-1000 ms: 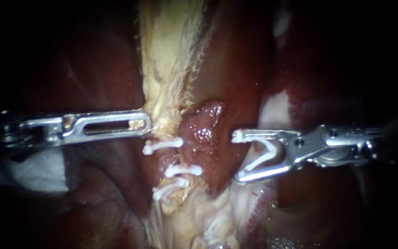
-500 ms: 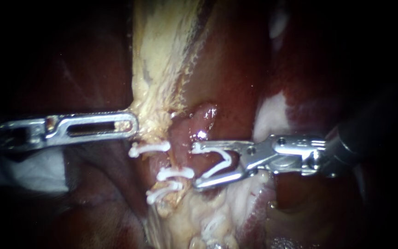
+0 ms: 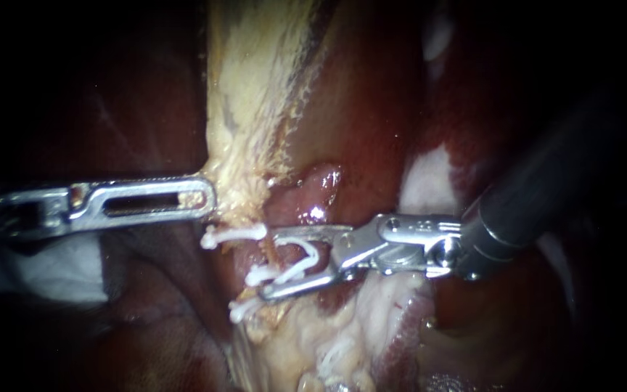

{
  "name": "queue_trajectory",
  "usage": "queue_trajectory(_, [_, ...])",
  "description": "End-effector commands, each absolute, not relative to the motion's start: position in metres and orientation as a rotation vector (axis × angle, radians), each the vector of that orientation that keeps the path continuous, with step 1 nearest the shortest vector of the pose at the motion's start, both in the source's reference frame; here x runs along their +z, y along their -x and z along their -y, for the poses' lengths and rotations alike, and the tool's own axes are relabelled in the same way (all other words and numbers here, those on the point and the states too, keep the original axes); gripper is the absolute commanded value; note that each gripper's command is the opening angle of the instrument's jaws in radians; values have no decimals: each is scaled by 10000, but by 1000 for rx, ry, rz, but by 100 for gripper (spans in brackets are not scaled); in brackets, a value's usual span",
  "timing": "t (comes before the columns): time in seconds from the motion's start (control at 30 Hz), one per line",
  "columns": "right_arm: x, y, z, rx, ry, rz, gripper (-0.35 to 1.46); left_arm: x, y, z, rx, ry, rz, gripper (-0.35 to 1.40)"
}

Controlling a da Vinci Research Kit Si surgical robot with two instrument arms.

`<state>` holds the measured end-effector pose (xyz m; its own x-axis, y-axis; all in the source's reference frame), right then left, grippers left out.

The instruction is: Clipping second clip right tube

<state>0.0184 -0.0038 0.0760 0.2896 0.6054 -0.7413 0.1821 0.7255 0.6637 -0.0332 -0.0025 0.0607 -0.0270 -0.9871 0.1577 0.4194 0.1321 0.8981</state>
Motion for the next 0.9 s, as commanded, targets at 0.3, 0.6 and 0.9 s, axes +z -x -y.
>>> queue_trajectory(0.3, [754,-195,44,293,-775,-1283,59,607,333,24,-1316,-755,996,-35])
queue_trajectory(0.6, [753,-206,51,277,-828,-1288,56,609,333,24,-1316,-755,996,-35])
queue_trajectory(0.9, [757,-218,66,263,-877,-1280,54,609,334,24,-1317,-754,996,-35])
